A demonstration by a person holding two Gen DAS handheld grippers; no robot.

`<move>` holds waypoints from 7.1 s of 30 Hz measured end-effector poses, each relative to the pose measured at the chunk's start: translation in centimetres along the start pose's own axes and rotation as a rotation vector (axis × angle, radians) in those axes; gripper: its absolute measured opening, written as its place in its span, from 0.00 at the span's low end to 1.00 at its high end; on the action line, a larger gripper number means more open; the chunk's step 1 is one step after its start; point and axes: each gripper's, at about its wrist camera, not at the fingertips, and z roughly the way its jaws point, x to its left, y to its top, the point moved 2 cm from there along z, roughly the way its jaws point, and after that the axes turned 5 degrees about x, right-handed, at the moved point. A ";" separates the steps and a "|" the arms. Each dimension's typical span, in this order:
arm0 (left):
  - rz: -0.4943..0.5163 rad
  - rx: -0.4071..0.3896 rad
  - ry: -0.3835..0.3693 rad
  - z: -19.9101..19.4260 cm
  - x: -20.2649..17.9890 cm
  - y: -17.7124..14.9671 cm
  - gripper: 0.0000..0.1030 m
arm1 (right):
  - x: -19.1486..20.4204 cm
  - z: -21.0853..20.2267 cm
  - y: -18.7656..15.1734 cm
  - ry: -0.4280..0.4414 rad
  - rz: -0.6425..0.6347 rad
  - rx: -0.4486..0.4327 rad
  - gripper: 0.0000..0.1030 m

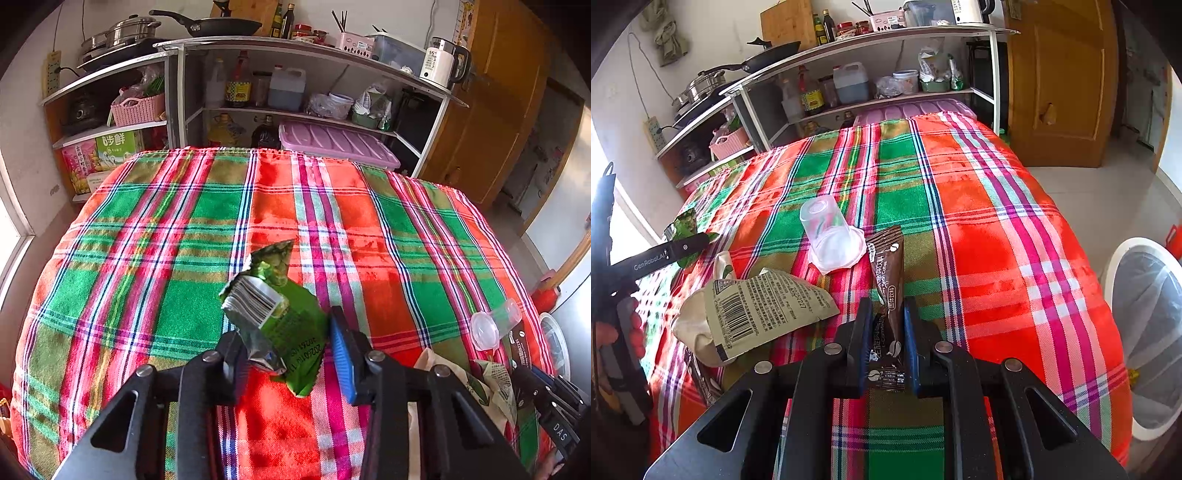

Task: Collect trash
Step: 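Grasp the green snack bag with the left gripper while the right grasps the brown chocolate wrapper, then carry the green snack bag and brown wrapper over the bin, then open both grippers to drop the green bag and brown wrapper into the bin, then move both tools back over the table toward the paper bag and cup, then lower the right gripper around the clear plastic cup while the left approaches the paper bag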

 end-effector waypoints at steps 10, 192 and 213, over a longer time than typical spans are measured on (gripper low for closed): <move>0.043 -0.045 -0.006 -2.9 -1.6 -0.7 0.39 | 0.0 -1.0 -0.5 -0.003 -0.011 -0.020 0.16; 0.098 -0.023 -0.023 -6.9 -3.2 -5.4 0.80 | 1.2 -3.4 -1.1 0.196 0.013 -0.003 0.52; 0.109 0.077 -0.095 -3.4 -4.6 -4.5 0.83 | 2.6 1.2 6.0 0.146 -0.107 -0.019 0.52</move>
